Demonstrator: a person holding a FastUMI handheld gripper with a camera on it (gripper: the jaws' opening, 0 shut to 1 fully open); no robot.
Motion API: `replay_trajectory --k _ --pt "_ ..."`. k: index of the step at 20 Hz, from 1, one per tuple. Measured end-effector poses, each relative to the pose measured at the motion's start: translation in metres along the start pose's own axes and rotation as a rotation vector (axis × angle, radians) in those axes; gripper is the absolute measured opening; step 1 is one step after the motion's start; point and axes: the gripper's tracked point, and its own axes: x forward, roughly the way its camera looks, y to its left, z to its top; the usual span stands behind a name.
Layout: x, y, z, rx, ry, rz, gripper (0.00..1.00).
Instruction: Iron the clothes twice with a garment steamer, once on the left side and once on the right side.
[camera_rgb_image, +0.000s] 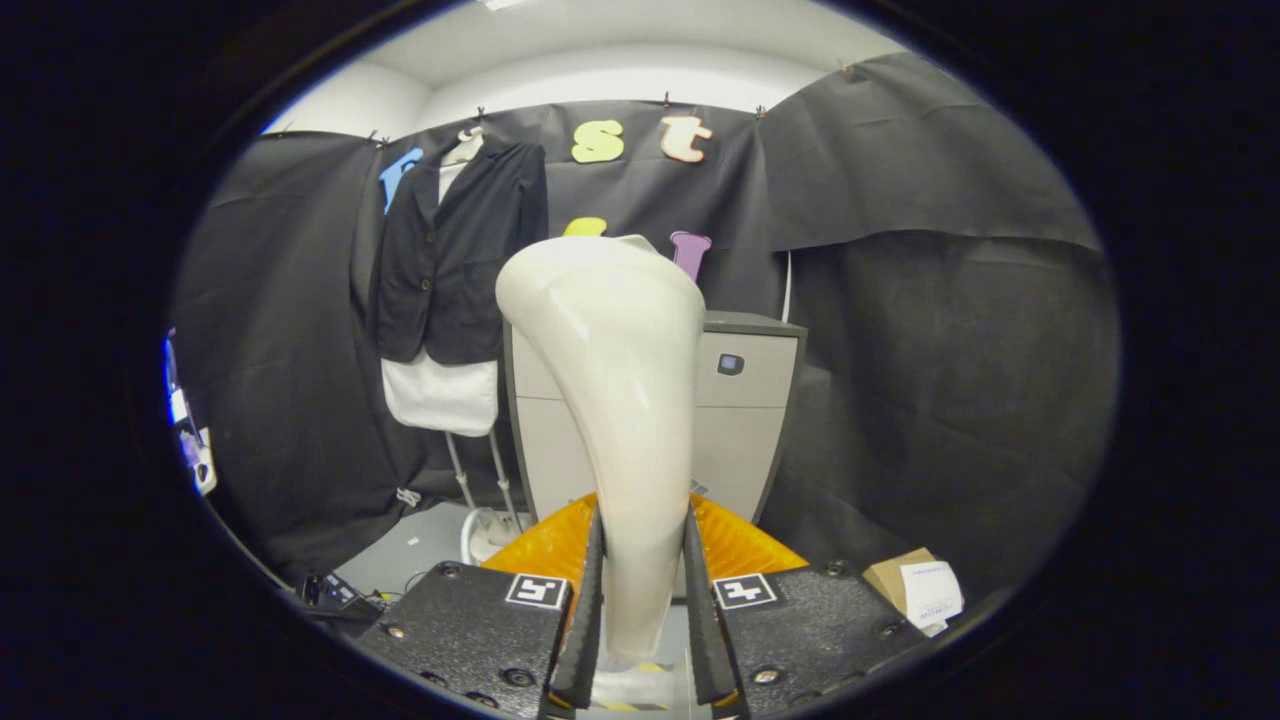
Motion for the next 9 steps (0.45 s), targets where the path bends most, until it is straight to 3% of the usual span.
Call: replay_trajectory --k 9 --pt "-0.004 0.0053 0.0001 -0.007 -0.001 -0.003 0.4"
